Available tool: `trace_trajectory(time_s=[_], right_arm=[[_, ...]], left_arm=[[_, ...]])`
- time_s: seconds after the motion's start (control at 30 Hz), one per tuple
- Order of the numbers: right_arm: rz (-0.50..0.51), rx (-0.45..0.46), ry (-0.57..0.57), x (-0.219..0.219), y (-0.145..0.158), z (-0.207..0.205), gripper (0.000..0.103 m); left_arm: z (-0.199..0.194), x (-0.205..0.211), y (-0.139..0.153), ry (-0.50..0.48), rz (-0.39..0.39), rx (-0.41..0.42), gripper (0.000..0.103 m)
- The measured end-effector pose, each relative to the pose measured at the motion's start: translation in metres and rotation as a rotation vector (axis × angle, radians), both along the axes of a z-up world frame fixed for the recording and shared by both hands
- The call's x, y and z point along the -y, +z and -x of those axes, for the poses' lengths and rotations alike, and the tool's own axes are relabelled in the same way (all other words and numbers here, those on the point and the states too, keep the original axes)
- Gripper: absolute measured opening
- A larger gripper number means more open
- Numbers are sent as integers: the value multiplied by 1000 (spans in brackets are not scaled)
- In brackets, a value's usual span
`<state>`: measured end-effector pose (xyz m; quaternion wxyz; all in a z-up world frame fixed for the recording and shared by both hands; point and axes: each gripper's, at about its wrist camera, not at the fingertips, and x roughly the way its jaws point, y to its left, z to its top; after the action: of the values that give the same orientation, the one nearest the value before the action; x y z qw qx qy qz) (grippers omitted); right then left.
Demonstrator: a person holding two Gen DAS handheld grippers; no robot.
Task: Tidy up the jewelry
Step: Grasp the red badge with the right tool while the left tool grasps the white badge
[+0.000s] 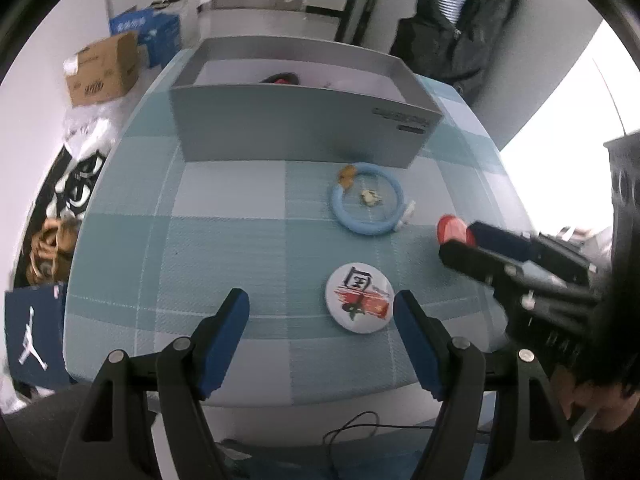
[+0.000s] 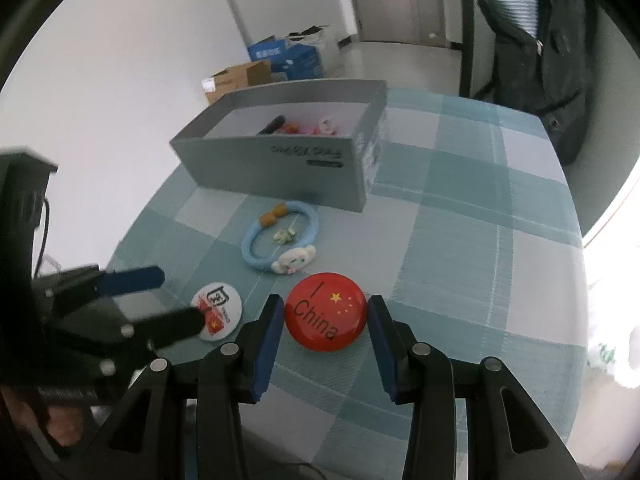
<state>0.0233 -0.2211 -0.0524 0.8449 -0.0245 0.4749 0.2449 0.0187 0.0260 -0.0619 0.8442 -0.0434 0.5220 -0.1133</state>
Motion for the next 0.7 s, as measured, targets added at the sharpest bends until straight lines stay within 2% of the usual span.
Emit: trace_trajectory(time_s=[0.2,0.43,0.7], right_arm=[[-57,-20,-61,15,5,-7,41],[-136,-39,-103,30,10,-11,41],[-152,-33,-115,37,13,-12,41]], left_arm=[[2,16,-3,-64,-59,13,70],[4,21,-7,-78,-128,5,70],[5,28,-7,-89,-176,15,70]])
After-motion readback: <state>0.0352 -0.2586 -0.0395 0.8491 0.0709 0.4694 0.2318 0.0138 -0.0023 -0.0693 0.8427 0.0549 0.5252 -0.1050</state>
